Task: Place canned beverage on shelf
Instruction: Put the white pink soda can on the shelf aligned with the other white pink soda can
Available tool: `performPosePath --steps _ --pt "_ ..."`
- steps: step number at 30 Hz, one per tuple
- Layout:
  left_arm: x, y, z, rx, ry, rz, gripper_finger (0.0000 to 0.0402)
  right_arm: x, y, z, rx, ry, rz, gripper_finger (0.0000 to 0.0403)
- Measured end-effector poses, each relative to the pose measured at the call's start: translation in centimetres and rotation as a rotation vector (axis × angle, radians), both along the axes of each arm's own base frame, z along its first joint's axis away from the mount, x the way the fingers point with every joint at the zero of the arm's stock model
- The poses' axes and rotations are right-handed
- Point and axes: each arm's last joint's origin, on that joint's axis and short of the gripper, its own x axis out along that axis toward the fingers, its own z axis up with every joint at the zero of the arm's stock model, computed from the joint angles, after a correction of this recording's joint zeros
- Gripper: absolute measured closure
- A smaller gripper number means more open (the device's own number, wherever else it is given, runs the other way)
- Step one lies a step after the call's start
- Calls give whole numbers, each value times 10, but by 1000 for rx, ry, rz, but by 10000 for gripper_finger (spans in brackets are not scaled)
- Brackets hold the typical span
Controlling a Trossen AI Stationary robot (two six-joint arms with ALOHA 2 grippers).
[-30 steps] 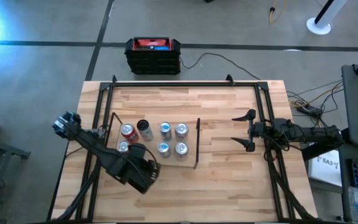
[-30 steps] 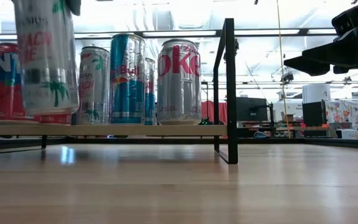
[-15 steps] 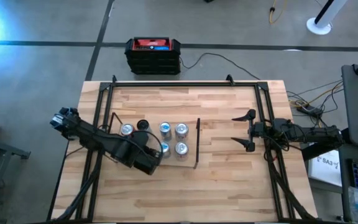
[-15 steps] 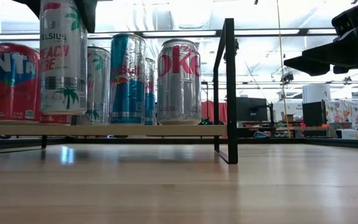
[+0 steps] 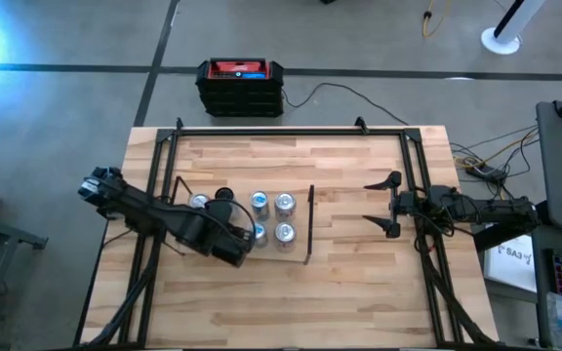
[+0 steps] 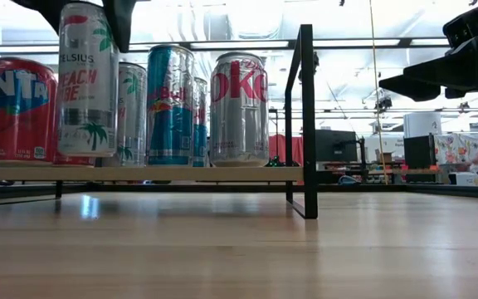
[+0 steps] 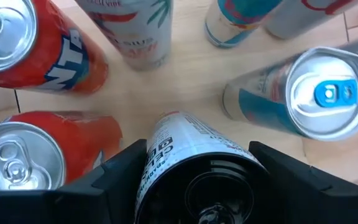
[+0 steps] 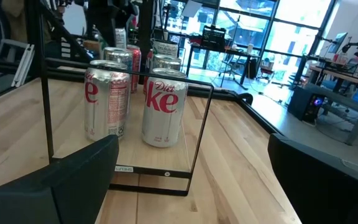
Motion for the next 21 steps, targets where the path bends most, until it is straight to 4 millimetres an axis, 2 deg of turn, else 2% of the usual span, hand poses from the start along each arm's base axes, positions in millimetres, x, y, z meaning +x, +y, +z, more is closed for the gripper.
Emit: performPosePath --steps 16,21 --pt "3 8 -3 -1 -3 71 152 0 0 0 -1 0 0 5" --pt "2 9 -13 4 10 95 152 0 0 0 -1 0 0 5"
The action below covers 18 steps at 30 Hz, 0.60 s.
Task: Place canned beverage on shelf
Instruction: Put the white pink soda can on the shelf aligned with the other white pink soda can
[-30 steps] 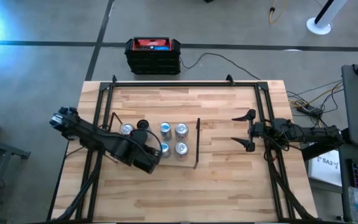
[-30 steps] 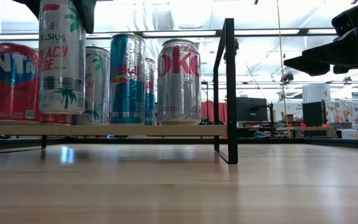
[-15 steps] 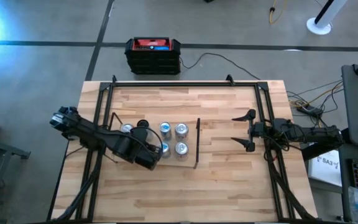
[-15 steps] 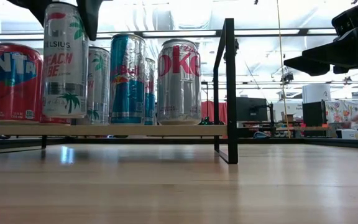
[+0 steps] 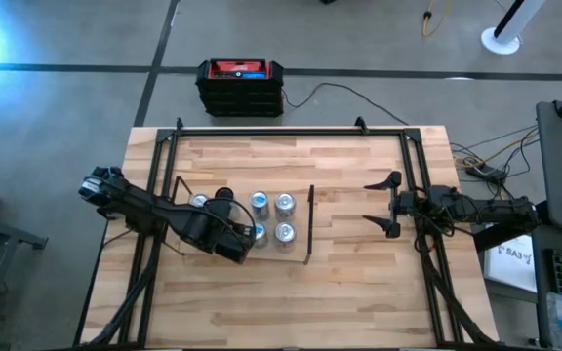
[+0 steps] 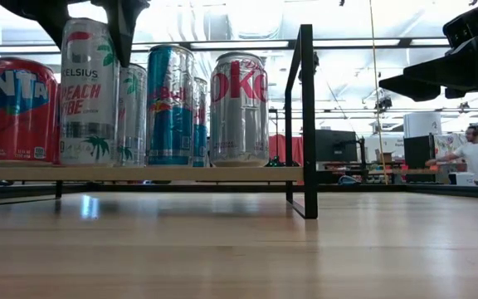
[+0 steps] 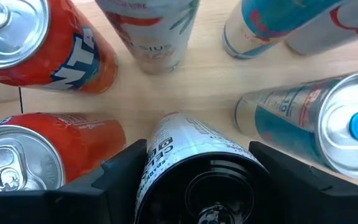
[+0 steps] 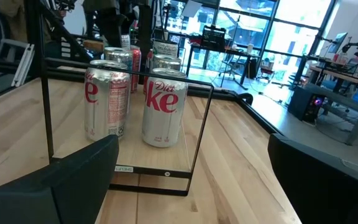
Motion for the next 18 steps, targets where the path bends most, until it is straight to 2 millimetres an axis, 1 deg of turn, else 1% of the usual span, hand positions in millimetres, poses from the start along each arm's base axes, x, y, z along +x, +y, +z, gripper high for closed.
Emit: performPosePath --steps 4,18 --pt "-3 1 -2 -3 -9 12 152 0 0 0 0 0 0 5" --pt "-3 3 -2 9 -18 20 152 0 0 0 0 0 0 5"
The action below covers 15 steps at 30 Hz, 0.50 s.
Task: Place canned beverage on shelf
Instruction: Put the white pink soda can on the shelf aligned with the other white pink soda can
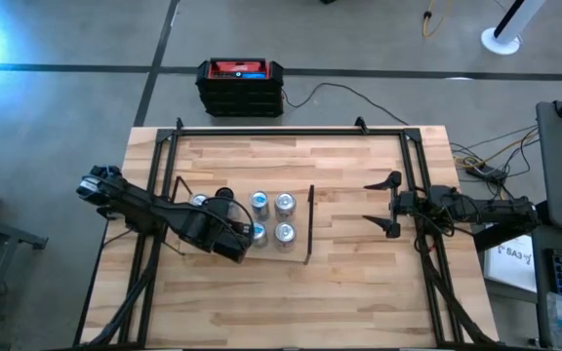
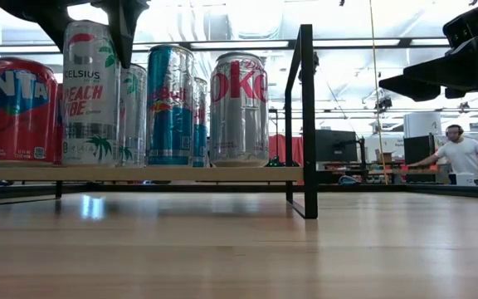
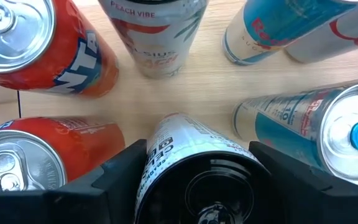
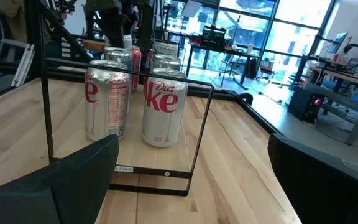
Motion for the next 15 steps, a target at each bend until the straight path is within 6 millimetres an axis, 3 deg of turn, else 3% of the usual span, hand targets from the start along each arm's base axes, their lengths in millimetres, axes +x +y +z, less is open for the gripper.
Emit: performPosePath --steps 15 --pt "-2 2 0 28 8 23 123 0 0 0 1 0 0 5"
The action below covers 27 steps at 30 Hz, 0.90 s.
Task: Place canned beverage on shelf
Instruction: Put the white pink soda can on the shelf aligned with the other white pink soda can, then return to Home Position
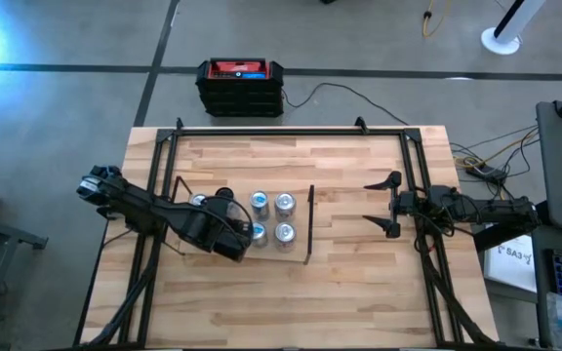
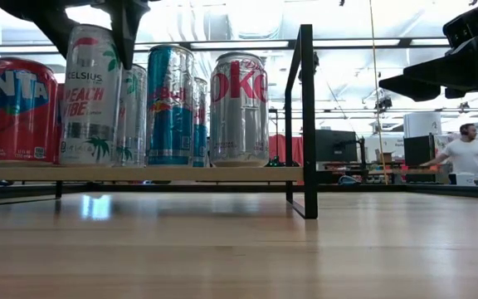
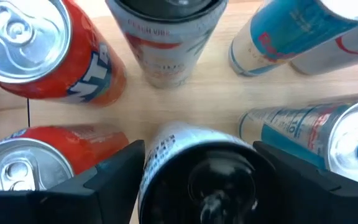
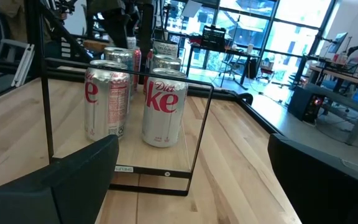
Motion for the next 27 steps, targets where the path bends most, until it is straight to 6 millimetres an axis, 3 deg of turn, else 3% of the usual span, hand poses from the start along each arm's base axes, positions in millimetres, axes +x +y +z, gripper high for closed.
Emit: performPosePath --steps 10,22,27 --pt "1 0 0 3 -9 0 110 0 0 0 0 0 0 5" --pt "-4 2 5 1 -14 1 9 0 0 0 0 0 0 5" --pt "-12 2 15 -16 -50 -11 8 0 0 0 0 0 0 5"
